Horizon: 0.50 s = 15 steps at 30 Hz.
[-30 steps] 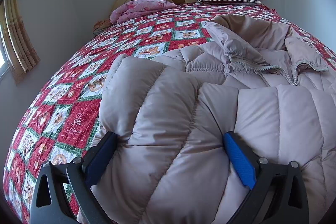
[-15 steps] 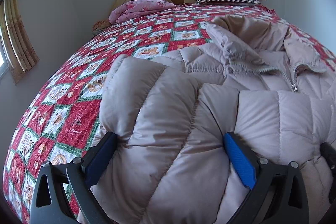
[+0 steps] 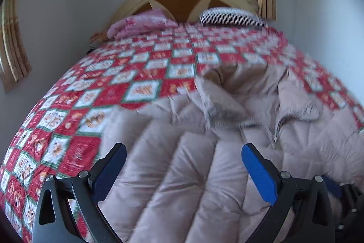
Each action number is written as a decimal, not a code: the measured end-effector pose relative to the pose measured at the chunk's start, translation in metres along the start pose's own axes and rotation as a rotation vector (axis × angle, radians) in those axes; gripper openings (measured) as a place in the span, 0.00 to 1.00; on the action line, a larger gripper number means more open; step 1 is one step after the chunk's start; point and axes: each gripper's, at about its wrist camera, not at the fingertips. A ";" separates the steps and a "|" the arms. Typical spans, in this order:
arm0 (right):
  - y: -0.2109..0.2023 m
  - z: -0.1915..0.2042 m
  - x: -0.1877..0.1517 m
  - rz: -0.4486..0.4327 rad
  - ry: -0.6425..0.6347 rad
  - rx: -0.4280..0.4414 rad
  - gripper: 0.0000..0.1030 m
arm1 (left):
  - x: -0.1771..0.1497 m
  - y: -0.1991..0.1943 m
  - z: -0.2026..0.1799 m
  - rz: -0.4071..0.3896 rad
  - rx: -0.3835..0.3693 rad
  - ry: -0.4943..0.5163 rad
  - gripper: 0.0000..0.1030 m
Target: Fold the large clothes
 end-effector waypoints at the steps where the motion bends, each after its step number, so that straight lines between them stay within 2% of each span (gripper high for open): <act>1: 0.000 0.000 0.000 0.000 0.000 0.000 0.70 | -0.004 0.008 -0.001 0.021 0.004 0.008 0.98; 4: 0.000 -0.001 0.000 -0.002 0.004 0.003 0.70 | -0.019 0.034 -0.001 0.081 0.035 0.023 0.98; 8: 0.000 -0.001 0.000 -0.003 0.004 0.005 0.70 | -0.025 0.045 0.009 0.112 -0.037 -0.034 0.99; 15: 0.000 0.001 -0.001 -0.002 -0.008 -0.012 0.71 | -0.029 0.053 0.009 0.122 -0.049 -0.049 0.99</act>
Point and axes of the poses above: each gripper's, at about its wrist camera, not at the fingertips, and y roughly the way its jaws point, z to its left, x to its top, and after that the axes turned 4 degrees about z, right-handed
